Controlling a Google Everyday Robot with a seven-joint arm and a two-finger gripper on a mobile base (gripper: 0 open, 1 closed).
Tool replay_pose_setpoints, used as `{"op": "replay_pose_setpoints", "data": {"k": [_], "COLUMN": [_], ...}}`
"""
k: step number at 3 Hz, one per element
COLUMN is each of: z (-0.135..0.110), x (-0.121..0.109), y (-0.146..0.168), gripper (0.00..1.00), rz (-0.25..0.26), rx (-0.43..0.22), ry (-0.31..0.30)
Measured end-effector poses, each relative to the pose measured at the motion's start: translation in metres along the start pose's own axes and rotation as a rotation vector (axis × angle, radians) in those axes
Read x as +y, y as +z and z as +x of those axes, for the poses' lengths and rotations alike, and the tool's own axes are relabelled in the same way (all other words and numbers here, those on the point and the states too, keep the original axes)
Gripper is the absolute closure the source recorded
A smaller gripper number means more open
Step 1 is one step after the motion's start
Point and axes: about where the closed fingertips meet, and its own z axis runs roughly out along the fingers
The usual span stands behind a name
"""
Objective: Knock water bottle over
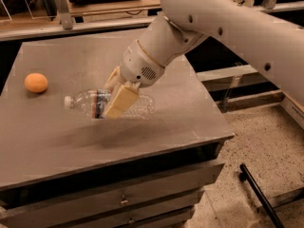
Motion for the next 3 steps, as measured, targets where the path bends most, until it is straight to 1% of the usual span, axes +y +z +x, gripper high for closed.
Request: {"op": "replay_pose_setpoints", "data": {"k": [1,2,3], "z": [0.011,0.014,0.017], "x": [-0.011,-0.019,-0.028], "y": [0.012,0.020,0.045], "gripper": [0.48,0.25,0.00], "rz": [-0.011,-0.018,-0.001], "rx": [0.084,0.129,0.135], "ry": [0.011,0.008,0.003]}}
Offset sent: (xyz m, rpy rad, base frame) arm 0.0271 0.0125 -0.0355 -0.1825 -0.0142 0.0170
